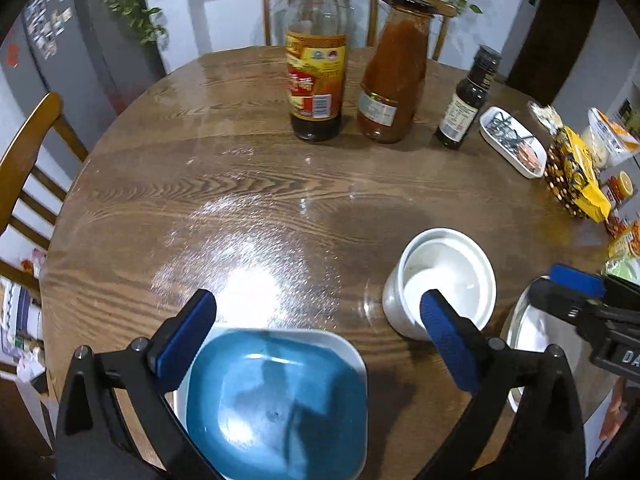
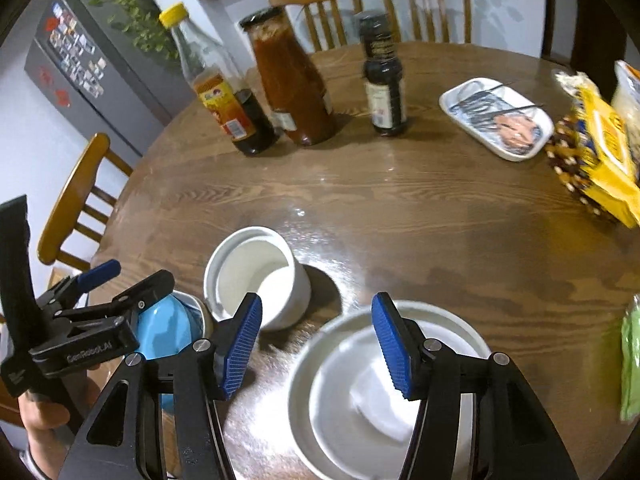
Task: Organize plates and bowls
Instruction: 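Move both grippers to the white ramekin and grasp its rim, then lift the white ramekin and carry it over the nested white bowls, then lower the white ramekin into the medium white bowl with both grippers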
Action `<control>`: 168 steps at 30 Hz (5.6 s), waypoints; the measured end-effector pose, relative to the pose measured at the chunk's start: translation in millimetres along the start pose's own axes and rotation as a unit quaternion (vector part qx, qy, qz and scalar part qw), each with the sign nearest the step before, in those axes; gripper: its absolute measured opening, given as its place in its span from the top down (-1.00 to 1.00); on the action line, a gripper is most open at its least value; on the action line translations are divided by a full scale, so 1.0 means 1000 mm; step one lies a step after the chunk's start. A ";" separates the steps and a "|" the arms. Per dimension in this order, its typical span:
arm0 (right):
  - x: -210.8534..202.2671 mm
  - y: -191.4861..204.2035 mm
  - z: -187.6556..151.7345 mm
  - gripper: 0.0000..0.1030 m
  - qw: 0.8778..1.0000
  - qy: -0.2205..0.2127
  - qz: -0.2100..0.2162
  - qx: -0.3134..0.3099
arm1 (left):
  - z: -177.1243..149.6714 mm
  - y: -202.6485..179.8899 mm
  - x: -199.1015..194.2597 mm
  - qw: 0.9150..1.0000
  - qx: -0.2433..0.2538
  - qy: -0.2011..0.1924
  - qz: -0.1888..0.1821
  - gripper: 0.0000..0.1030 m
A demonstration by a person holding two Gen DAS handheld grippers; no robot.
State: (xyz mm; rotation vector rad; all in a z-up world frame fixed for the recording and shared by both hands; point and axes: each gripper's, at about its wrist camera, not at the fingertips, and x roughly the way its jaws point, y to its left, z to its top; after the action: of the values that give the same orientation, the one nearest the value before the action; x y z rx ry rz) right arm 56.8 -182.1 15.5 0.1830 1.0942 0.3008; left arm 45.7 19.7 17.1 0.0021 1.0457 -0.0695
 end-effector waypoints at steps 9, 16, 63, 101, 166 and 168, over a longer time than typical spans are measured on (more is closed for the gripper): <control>0.028 0.004 0.015 -0.12 1.000 0.025 0.007 0.002 | 0.006 -0.030 0.023 0.997 0.071 0.019 -0.003 -0.93; 0.046 0.008 0.020 -0.12 0.998 0.051 0.031 -0.005 | 0.007 -0.042 0.034 0.995 0.095 0.024 -0.006 -0.68; 0.072 -0.001 0.020 0.67 0.999 0.039 0.037 0.004 | 0.005 -0.061 0.061 0.996 0.071 0.032 -0.036 0.63; -0.013 0.004 -0.004 0.67 0.996 -0.066 0.054 0.019 | -0.003 -0.090 -0.018 0.992 0.110 -0.059 -0.026 0.63; -0.074 -0.078 -0.082 0.67 0.997 -0.064 0.034 0.041 | -0.064 -0.196 -0.034 0.987 0.150 -0.040 -0.049 0.63; -0.073 -0.078 -0.081 0.67 0.997 -0.061 0.036 0.035 | -0.065 -0.197 -0.033 0.988 0.145 -0.039 -0.046 0.63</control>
State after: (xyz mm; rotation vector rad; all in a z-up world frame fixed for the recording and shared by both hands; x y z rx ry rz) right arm -35.1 -280.3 17.8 0.3011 0.9785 0.3122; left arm -38.7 -172.3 18.8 0.2137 0.9496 -0.3029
